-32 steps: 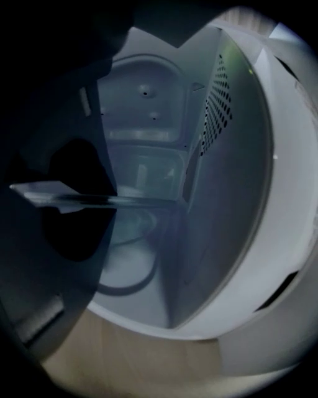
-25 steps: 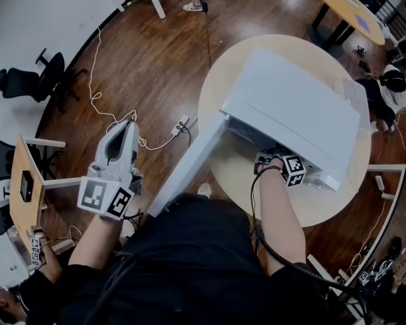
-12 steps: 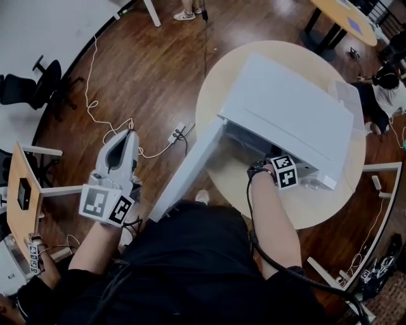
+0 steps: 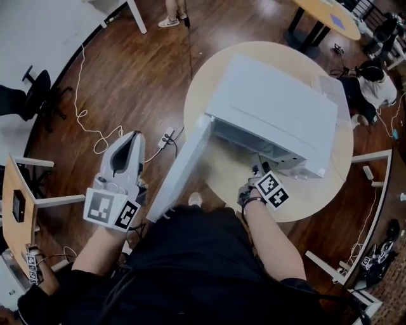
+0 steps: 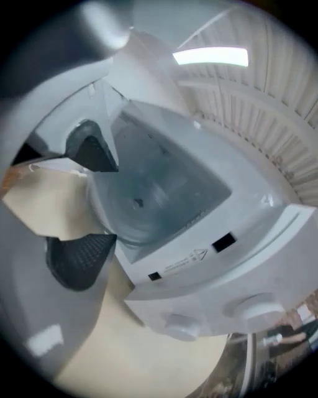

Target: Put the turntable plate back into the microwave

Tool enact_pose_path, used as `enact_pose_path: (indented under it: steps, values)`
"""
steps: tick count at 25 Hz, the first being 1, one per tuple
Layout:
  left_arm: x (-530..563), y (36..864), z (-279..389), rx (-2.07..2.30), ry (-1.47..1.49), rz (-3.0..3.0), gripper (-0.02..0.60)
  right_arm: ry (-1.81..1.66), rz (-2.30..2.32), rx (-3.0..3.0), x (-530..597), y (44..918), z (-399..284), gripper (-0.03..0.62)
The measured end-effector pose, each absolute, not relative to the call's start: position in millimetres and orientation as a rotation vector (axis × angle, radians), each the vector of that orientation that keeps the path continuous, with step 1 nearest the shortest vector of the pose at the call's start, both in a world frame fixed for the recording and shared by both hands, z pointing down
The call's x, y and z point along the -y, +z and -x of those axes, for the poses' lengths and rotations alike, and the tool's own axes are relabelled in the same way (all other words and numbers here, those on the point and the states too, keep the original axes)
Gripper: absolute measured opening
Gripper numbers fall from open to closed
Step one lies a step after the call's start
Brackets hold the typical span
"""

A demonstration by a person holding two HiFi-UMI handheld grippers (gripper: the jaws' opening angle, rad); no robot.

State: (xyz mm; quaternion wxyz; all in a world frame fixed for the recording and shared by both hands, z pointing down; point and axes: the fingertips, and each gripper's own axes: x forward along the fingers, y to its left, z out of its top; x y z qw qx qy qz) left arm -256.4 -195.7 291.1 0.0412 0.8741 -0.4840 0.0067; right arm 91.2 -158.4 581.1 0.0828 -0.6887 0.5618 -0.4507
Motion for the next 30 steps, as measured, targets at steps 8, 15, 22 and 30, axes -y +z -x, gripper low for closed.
enact_pose_path:
  steps: [8, 15, 22, 30]
  values:
    - [168, 308, 123, 0.897, -0.159, -2.651, 0.008, -0.264, 2.026, -2.619, 99, 408, -79, 0.197]
    - [157, 415, 39, 0.926, 0.127, -2.705, 0.008, -0.356, 2.266, -2.286, 67, 406, -140, 0.0]
    - [161, 416, 35, 0.993, 0.209, -2.775, 0.008, -0.272, 2.382, -2.147, 56, 406, -184, 0.0]
    - [175, 415, 41, 1.028, 0.247, -2.781, 0.008, -0.217, 2.357, -2.166, 70, 403, -186, 0.0]
